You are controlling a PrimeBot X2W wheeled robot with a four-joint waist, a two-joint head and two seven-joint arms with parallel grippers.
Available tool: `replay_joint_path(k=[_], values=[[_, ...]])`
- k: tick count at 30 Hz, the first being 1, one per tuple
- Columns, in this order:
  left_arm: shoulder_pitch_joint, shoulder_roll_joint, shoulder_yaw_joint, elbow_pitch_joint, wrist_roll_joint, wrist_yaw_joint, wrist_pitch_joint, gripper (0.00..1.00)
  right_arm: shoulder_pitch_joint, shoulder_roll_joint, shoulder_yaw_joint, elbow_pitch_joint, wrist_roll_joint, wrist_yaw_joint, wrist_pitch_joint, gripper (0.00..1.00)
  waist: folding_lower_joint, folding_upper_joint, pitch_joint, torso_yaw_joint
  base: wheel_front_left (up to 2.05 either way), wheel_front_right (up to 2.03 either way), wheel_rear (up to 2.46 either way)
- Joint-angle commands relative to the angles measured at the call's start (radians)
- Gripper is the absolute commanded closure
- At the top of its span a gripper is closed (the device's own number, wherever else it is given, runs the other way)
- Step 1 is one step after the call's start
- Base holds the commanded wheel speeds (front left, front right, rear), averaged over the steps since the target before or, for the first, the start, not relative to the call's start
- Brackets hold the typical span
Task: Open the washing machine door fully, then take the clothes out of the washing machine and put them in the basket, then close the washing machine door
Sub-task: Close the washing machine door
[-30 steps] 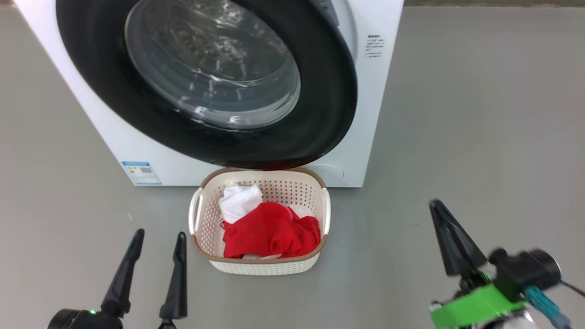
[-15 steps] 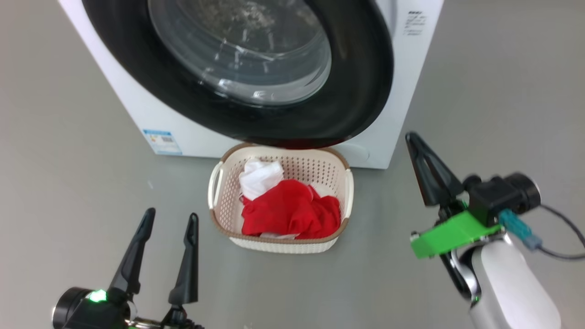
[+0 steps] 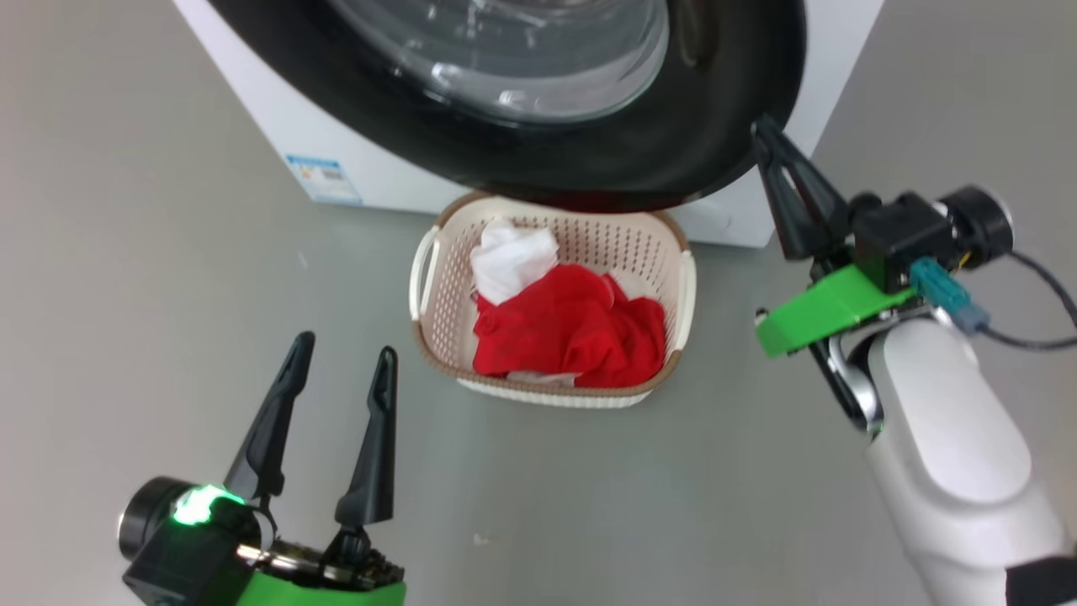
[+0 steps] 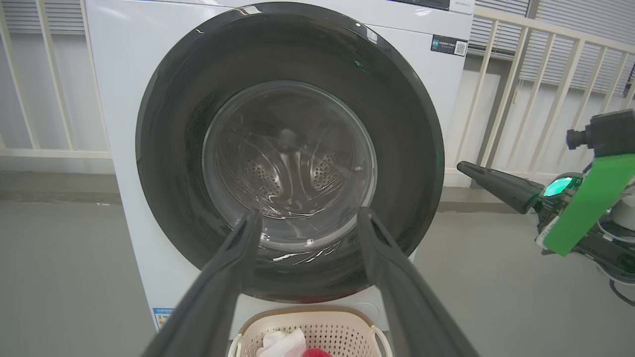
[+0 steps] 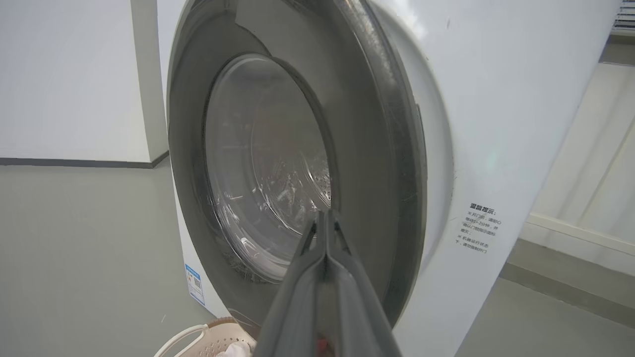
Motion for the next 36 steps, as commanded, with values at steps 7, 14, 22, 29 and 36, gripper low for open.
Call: replay_joint_path(k=[7,14,22,29,36], values=[[-0.056,0.003,0.007,-0.027,-0.019,0.015,-0.005,0.00,-0.146,-0.020,0.035,0.057,-0.025,0.006,-0.006,1.00,0.0000,0.0000,0.082,0.047,0.00,0.00,0.00],[-0.081,0.003,-0.011,-0.022,-0.029,0.018,-0.005,0.00,-0.234,-0.038,-0.004,0.115,-0.018,0.006,-0.006,1.00,0.0000,0.0000,0.118,0.070,0.00,0.00,0.00],[-0.099,0.003,-0.022,-0.021,-0.039,0.024,-0.005,0.00,-0.294,-0.048,-0.074,0.140,-0.026,0.006,-0.006,1.00,0.0000,0.0000,0.150,0.091,0.00,0.00,0.00],[-0.111,0.003,-0.036,-0.016,-0.037,0.024,-0.005,0.00,-0.340,-0.066,-0.102,0.163,-0.023,0.006,-0.006,1.00,0.0000,0.0000,0.166,0.106,0.00,0.00,0.00],[-0.126,0.003,-0.050,-0.013,-0.004,0.020,-0.005,0.00,-0.421,-0.108,-0.111,0.219,-0.039,0.006,-0.006,1.00,0.0000,0.0000,0.189,0.121,0.00,0.00,0.00]])
